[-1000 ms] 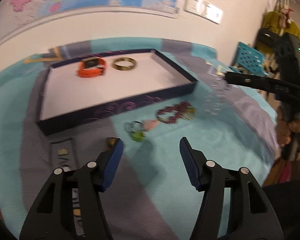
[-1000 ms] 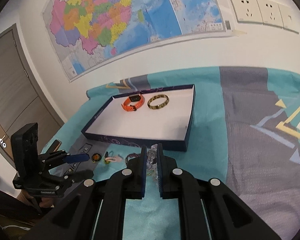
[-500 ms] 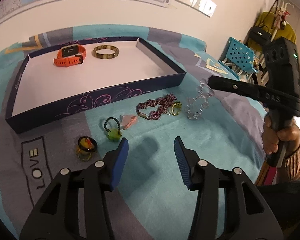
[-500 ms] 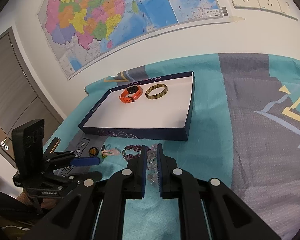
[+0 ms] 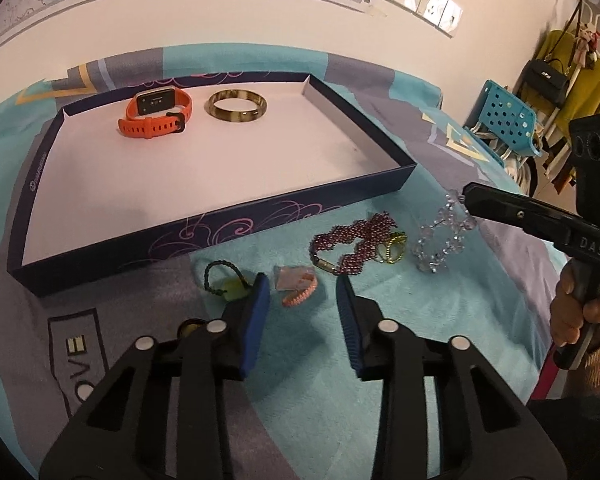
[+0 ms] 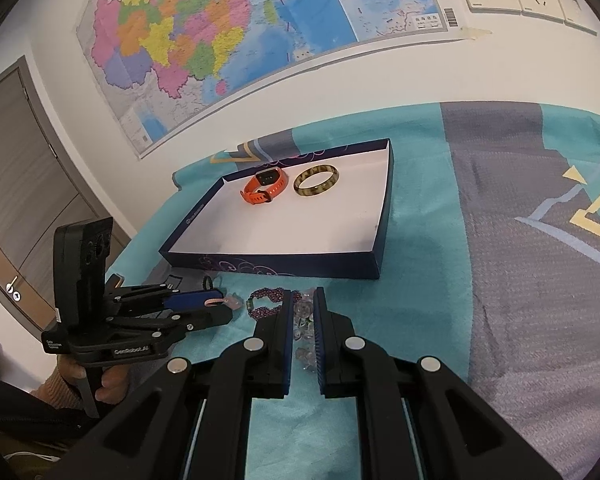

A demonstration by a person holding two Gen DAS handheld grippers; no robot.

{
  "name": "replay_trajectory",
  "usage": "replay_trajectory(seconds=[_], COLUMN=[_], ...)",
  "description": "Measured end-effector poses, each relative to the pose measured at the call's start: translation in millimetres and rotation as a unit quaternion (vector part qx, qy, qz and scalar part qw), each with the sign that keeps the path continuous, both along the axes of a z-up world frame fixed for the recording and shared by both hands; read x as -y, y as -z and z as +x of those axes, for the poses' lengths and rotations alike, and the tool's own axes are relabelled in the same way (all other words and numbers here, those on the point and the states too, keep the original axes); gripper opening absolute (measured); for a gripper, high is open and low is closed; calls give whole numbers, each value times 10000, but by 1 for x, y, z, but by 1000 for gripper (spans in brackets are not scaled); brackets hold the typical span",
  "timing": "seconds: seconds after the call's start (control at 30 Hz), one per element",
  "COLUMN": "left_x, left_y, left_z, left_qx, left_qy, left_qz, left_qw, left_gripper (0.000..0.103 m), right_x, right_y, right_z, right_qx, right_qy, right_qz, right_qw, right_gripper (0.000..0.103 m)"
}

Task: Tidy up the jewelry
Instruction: 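Grasp the pink clip with the left tool while the right tool holds the crystal bracelet, then carry the pink clip in the left tool while the right tool carries the crystal bracelet into the box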

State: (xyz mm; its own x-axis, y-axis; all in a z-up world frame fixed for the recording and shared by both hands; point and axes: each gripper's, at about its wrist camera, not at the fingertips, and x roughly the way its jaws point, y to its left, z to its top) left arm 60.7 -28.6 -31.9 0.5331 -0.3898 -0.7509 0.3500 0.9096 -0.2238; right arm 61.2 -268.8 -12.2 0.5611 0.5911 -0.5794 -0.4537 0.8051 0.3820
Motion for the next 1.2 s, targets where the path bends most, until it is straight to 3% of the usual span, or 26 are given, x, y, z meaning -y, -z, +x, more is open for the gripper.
replay_trajectory(seconds=[0.17, 0.3, 1.2], left_x=[4, 5, -24], left_y=[1, -2, -46], left_z=[2, 0, -17], left_qx=[-3, 29, 512], left_qy=[13, 12, -211], left_qz=[133, 113, -109], left_qw=[9999, 9999, 9984], left_gripper=[9, 4, 4], right_x=[-2, -4, -22], right_y=[-2, -7, -61], right_z=[0, -1, 8], right_qx=[35, 102, 737], right_qy=[-17, -33, -254], right_qz=[-17, -31, -8], right_qw=[10000, 9999, 9970], right_gripper=[8, 8, 8])
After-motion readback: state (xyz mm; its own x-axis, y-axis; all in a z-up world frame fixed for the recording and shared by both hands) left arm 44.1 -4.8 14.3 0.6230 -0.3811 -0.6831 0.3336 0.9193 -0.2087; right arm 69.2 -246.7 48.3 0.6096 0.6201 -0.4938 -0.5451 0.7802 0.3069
